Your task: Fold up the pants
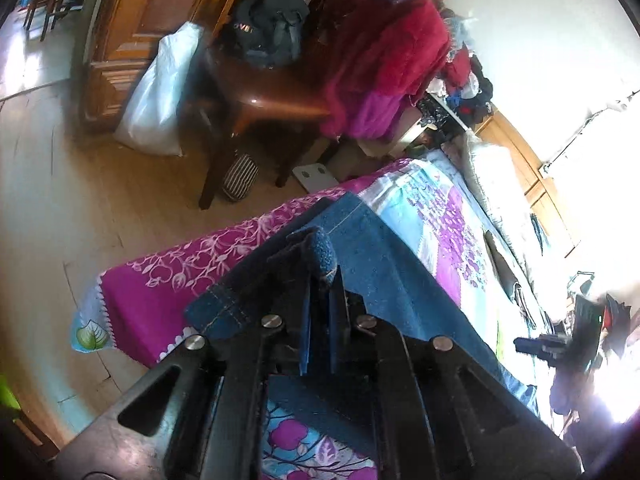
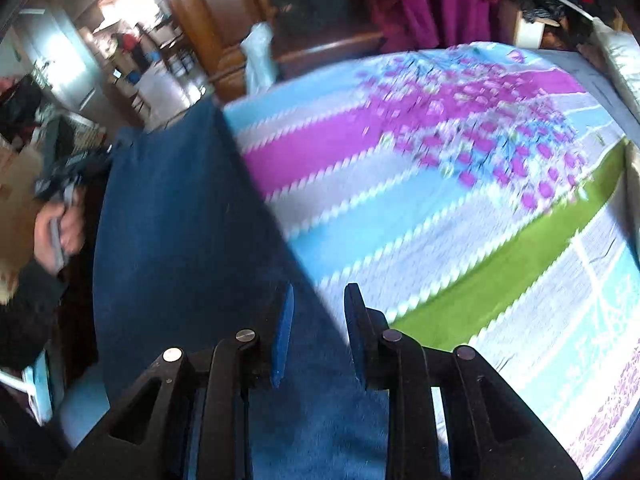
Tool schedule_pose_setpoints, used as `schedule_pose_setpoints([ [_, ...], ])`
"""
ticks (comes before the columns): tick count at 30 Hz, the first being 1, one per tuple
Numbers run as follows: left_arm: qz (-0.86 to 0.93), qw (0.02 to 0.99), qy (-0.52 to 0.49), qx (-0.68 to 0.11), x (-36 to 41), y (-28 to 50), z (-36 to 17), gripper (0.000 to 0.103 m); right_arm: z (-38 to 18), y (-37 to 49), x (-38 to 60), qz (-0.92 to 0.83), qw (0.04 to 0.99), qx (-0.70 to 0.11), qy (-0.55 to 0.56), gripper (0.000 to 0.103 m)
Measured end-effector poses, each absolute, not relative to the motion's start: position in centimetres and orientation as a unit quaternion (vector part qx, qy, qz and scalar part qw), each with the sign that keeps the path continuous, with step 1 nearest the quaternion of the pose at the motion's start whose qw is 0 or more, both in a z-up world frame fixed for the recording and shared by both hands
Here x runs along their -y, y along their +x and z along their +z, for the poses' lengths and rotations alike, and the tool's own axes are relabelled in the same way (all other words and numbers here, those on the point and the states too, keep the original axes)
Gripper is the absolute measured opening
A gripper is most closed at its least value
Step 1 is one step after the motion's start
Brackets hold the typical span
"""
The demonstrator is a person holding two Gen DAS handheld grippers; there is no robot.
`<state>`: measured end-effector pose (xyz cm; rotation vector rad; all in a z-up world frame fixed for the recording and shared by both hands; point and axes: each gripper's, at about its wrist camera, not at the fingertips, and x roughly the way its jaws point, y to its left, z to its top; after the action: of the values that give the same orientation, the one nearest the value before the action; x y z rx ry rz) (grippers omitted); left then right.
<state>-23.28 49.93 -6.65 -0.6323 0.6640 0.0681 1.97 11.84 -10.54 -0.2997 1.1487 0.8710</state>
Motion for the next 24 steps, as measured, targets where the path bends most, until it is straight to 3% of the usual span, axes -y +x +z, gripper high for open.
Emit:
schedule_pose_setpoints([
  [10, 0.052, 0.885, -0.322, -0.332, -50.3, -24.1, -8.1, 0.008, -13.7, 2.0, -20.8, 0.452, 0.712, -0.514, -0.157, 0.033],
  [11, 0.052, 0.885, -0.322, -0.333, -50.3, -24.1, -8.0, 0.008, -14.2, 1.7, -21.5, 0.452, 0.708, -0.515, -0.173, 0.024],
  [12, 0.053, 0.885, -0.322, -0.333, -50.2, -24.1, -8.1, 0.008, -14.2, 1.4, -21.8, 0.447, 0.712, -0.508, -0.188, 0.005],
  [18, 0.049, 0.892, -0.308, -0.327, -50.2, -23.8, -8.0, 0.008, -12.4, 2.3, -20.4, 0.436, 0.738, -0.491, -0.155, 0.003],
  [22, 0.025, 0.881, -0.353, -0.316, -51.5, -23.9, -10.7, 0.011, -14.7, 2.1, -20.8, 0.422, 0.735, -0.502, -0.169, 0.005],
  [24, 0.024, 0.876, -0.368, -0.311, -51.9, -24.6, -10.1, 0.014, -12.5, 1.3, -19.5, 0.393, 0.771, -0.474, -0.164, 0.03],
])
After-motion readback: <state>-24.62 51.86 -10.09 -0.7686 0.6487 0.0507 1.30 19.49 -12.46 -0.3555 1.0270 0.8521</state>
